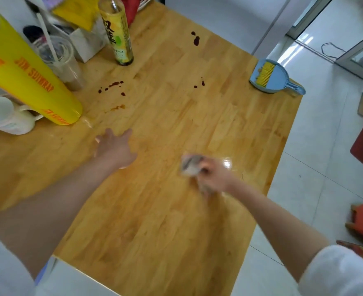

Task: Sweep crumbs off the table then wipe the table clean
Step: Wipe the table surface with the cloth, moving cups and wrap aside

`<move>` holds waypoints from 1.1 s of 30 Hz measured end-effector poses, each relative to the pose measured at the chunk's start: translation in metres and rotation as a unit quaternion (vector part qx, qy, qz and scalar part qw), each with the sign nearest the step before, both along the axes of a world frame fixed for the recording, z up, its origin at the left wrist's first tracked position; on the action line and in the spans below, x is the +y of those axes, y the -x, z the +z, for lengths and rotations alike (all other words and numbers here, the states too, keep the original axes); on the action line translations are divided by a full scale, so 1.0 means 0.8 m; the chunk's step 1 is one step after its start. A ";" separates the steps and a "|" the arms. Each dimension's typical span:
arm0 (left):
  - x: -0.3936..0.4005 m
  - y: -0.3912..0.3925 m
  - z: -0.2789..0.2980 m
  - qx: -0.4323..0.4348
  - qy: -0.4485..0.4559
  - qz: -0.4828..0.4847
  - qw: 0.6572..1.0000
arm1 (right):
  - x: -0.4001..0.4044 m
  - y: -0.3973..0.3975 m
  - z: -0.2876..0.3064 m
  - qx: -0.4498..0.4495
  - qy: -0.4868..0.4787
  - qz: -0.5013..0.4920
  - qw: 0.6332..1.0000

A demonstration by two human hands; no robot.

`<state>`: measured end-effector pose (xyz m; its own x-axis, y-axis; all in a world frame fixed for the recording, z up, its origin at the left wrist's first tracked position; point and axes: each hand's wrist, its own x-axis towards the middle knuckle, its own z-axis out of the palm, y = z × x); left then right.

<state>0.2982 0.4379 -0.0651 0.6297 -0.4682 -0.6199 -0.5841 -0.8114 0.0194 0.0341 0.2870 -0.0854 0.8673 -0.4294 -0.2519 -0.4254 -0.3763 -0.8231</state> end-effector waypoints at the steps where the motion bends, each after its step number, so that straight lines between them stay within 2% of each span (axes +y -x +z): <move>1: 0.000 -0.003 0.002 0.004 -0.010 -0.012 1.000 | -0.037 -0.003 0.005 0.035 -0.018 -0.168 0.985; 2: -0.002 -0.006 0.006 0.012 -0.019 -0.018 1.000 | -0.064 -0.006 0.010 0.075 -0.040 -0.337 0.938; 3: -0.004 -0.011 0.010 0.020 -0.025 -0.019 0.999 | -0.076 -0.013 0.004 0.103 -0.043 -0.472 0.875; 4: -0.007 -0.015 0.013 0.028 -0.033 -0.022 0.999 | -0.071 -0.030 0.002 0.100 0.001 -0.529 0.843; 5: -0.010 -0.015 0.016 0.036 -0.042 -0.027 0.998 | -0.050 -0.051 -0.004 0.083 0.082 -0.509 0.853; 6: -0.010 -0.019 0.020 0.044 -0.051 -0.033 0.997 | -0.019 -0.078 -0.010 0.038 0.143 -0.441 0.885; 7: -0.013 -0.019 0.022 0.050 -0.059 -0.041 0.996 | 0.017 -0.097 -0.013 -0.005 0.168 -0.331 0.929; 8: -0.013 -0.021 0.026 0.051 -0.067 -0.049 0.995 | 0.054 -0.113 -0.013 -0.017 0.159 -0.185 0.970; 9: -0.014 -0.020 0.030 0.051 -0.074 -0.058 0.994 | 0.087 -0.118 -0.006 0.002 0.133 -0.019 0.991; 10: -0.014 -0.021 0.034 0.053 -0.079 -0.065 0.993 | 0.104 -0.119 -0.001 0.049 0.089 0.122 0.987; 11: -0.014 -0.022 0.038 0.058 -0.083 -0.072 0.992 | 0.104 -0.116 0.009 0.094 0.041 0.212 0.972; 12: -0.015 -0.023 0.042 0.061 -0.088 -0.079 0.991 | 0.085 -0.113 0.022 0.125 -0.020 0.227 0.966; 13: -0.015 -0.024 0.044 0.063 -0.091 -0.085 0.990 | 0.057 -0.111 0.031 0.138 -0.057 0.185 0.971; 14: -0.016 -0.026 0.044 0.066 -0.092 -0.091 0.989 | 0.025 -0.110 0.041 0.144 -0.066 0.093 0.983; 15: -0.015 -0.029 0.044 0.070 -0.095 -0.090 0.989 | -0.008 -0.111 0.046 0.150 -0.063 -0.045 0.986; 16: -0.014 -0.031 0.045 0.075 -0.098 -0.089 0.988 | -0.039 -0.113 0.049 0.140 -0.065 -0.206 0.966; 17: -0.014 -0.032 0.048 0.078 -0.101 -0.093 0.987 | -0.057 -0.116 0.050 0.111 -0.064 -0.354 0.926; 18: -0.016 -0.030 0.053 0.082 -0.104 -0.098 0.986 | -0.065 -0.119 0.038 0.094 -0.032 -0.459 0.883; 19: -0.018 -0.029 0.055 0.083 -0.110 -0.105 0.985 | -0.058 -0.127 0.025 0.101 0.045 -0.494 0.862; 20: -0.020 -0.026 0.059 0.082 -0.116 -0.114 0.983 | -0.040 -0.138 0.015 0.118 0.128 -0.462 0.870; 21: -0.021 -0.026 0.061 0.079 -0.121 -0.127 0.981 | -0.016 -0.152 0.005 0.106 0.178 -0.393 0.896; 23: -0.022 -0.028 0.056 0.073 -0.131 -0.147 0.978 | 0.043 -0.171 -0.002 0.061 0.155 -0.181 0.969; 24: -0.021 -0.030 0.054 0.071 -0.132 -0.157 0.976 | 0.067 -0.171 -0.003 0.064 0.136 -0.054 0.987; 26: -0.020 -0.031 0.054 0.069 -0.132 -0.172 0.974 | 0.087 -0.158 0.001 0.096 0.106 0.182 0.973; 27: -0.017 -0.030 0.053 0.067 -0.132 -0.172 0.974 | 0.077 -0.148 0.007 0.108 0.083 0.233 0.963; 28: -0.014 -0.030 0.054 0.068 -0.125 -0.162 0.976 | 0.054 -0.144 0.010 0.111 0.082 0.226 0.964; 29: -0.009 -0.033 0.053 0.075 -0.108 -0.145 0.981 | 0.026 -0.141 0.012 0.105 0.087 0.162 0.977; 30: -0.003 -0.037 0.051 0.085 -0.082 -0.122 0.986 | -0.007 -0.141 0.012 0.102 0.082 0.034 0.991; 31: 0.004 -0.044 0.044 0.094 -0.050 -0.103 0.989 | -0.034 -0.145 0.017 0.097 0.050 -0.134 0.985; 32: 0.011 -0.052 0.040 0.097 -0.016 -0.085 0.991 | -0.053 -0.150 0.021 0.086 0.014 -0.295 0.951; 33: 0.017 -0.060 0.037 0.092 0.020 -0.067 0.993 | -0.059 -0.157 0.017 0.073 0.002 -0.409 0.909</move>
<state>0.3464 0.4514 -0.0359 0.4380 -0.5674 -0.6973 -0.6705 -0.7228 0.1671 0.1596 0.2401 -0.0717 0.2135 -0.9172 -0.3364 -0.6693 0.1135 -0.7342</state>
